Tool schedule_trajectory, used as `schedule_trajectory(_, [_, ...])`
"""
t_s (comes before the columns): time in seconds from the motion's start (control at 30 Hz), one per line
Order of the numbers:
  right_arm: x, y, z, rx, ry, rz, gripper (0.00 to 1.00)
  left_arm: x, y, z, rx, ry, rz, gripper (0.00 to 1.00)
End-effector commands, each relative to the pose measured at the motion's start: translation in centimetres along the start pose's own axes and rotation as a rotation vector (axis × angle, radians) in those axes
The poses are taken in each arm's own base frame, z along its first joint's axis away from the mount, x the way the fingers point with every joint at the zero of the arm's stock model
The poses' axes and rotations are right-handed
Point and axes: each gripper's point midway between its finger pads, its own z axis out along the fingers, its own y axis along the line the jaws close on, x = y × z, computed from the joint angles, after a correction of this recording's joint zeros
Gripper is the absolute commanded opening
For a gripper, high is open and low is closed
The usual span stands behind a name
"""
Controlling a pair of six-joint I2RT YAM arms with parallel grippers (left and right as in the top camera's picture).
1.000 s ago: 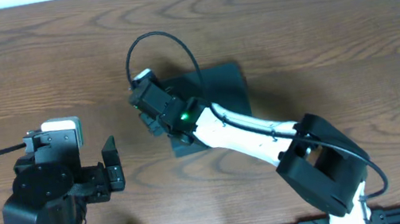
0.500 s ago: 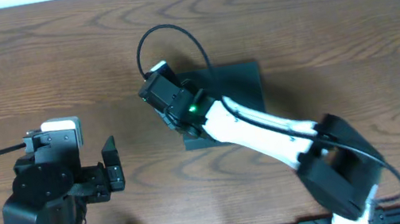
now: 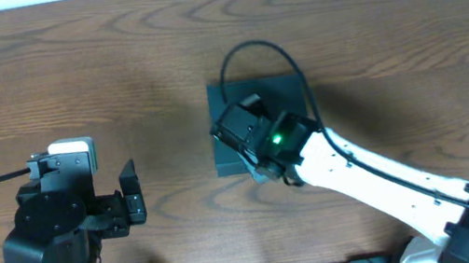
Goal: Pack container
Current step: 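Push the closed box with the right gripper to square it on the table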
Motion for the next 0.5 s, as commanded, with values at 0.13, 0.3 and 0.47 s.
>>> schedule_trajectory(0.13, [3.3, -1.5, 2.6, -0.002, 0.072, 0.132, 0.02, -0.4, 0.5, -0.3, -0.021, -0.014, 0.010, 0.95])
schedule_trajectory(0.3, [1.5, -2.4, 4.7, -0.023, -0.015, 0.214, 0.02, -0.4, 0.5, -0.3, -0.021, -0.014, 0.010, 0.95])
schedule_trajectory(0.47, [-1.3, 0.2, 4.5, -0.168, -0.110, 0.221, 0.02, -0.4, 0.5, -0.3, -0.021, -0.014, 0.010, 0.95])
